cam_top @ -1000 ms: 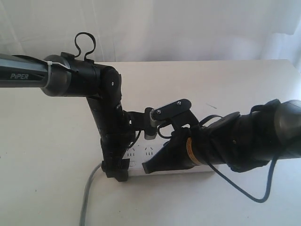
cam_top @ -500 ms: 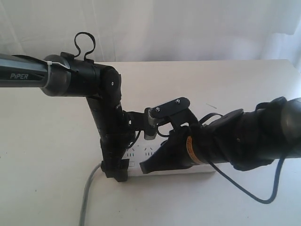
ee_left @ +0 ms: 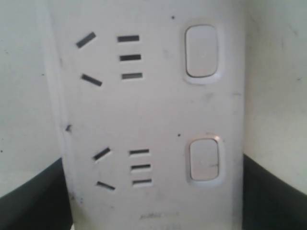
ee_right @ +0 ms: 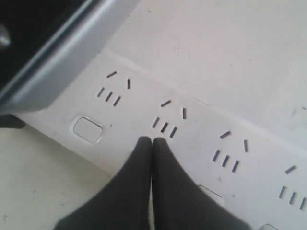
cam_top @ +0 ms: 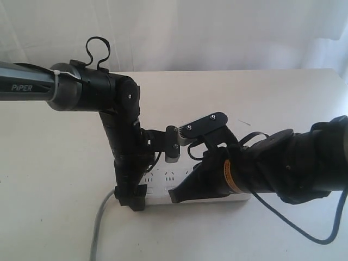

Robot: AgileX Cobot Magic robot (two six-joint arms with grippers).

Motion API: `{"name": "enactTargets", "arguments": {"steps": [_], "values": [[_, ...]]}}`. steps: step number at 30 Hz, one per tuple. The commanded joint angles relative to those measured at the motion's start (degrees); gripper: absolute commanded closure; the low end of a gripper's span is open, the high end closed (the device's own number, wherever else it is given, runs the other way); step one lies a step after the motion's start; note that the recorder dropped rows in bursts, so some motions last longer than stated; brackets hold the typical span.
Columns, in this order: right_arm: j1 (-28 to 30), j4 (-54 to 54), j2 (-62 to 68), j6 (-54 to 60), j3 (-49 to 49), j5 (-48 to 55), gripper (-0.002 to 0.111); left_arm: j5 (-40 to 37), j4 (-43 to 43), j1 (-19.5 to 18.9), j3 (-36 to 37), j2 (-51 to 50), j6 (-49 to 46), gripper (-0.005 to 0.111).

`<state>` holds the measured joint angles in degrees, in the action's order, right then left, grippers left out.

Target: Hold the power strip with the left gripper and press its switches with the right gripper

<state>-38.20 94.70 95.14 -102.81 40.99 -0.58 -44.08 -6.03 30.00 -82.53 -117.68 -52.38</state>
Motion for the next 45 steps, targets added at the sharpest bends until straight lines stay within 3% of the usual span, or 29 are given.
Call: {"name": "enactTargets", "arguments": {"steps": [1, 26, 37, 45], "values": [[0.0, -0.06, -0.2, 0.01, -0.37, 0.58, 0.108, -5.54, 0.38, -0.24, 1.37, -1.74, -0.24, 0.107], [0.0, -0.16, 5.95, -0.43, -0.37, -2.68, 0.108, -5.42, -0.02, -0.24, 1.37, -1.74, -0.24, 0.107], [0.0, -0.05, -7.56, -0.22, -0.37, -0.39, 0.108, -5.42, -0.02, -0.24, 1.37, -1.74, -0.24, 0.107], [0.0, 0.06, -7.73, -0.22, -4.2, 4.15, 0.108, -5.39, -0.02, -0.24, 1.37, -1.74, -0.34, 0.107]]}}
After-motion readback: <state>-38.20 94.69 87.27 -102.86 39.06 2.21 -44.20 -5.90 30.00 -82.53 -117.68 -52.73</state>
